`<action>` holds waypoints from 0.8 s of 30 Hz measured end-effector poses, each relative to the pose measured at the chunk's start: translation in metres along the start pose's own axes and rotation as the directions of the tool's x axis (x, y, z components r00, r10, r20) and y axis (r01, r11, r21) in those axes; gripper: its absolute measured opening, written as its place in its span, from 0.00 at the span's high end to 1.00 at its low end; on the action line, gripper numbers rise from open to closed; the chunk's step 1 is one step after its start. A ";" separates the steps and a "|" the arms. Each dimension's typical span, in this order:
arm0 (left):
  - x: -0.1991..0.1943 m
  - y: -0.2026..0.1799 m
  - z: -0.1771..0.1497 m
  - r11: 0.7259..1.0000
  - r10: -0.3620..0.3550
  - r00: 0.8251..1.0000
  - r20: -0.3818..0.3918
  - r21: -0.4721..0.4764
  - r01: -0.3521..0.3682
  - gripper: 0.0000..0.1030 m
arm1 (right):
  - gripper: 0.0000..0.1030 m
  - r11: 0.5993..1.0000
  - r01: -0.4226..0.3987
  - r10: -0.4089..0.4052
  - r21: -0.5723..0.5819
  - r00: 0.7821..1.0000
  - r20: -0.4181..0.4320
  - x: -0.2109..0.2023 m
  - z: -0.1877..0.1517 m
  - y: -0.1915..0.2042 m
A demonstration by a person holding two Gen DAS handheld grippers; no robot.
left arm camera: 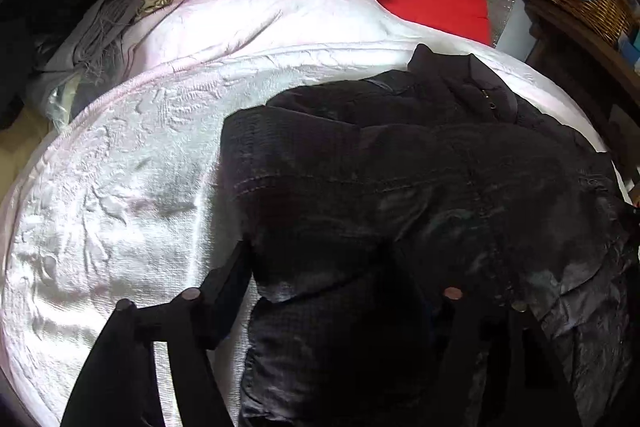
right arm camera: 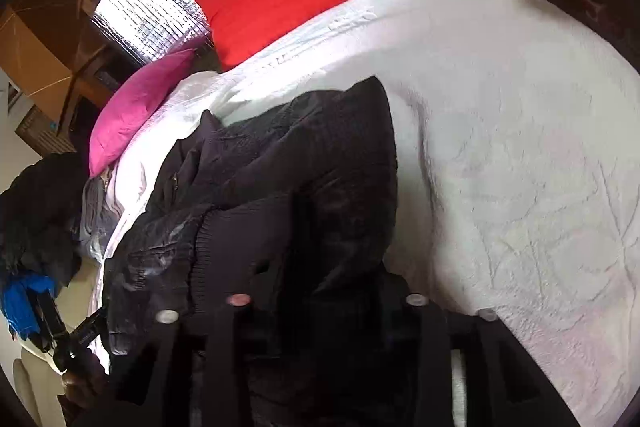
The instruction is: Fold large clothes
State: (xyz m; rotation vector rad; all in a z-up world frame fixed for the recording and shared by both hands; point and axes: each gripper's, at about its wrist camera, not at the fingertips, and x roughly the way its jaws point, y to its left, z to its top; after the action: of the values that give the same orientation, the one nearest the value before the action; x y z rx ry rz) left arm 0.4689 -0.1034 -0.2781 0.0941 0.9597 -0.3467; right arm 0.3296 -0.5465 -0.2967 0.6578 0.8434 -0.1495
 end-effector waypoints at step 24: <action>-0.086 -0.049 -0.021 0.960 0.156 0.959 0.235 0.191 -0.203 0.27 | 0.18 0.997 -0.068 0.075 -0.049 0.981 0.177 -0.083 -0.012 0.009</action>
State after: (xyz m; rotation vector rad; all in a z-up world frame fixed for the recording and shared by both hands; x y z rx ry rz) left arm 0.3914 -0.1234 -0.2160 0.3319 0.6877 -0.2836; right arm 0.2700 -0.5431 -0.2373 0.6239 0.6476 -0.1232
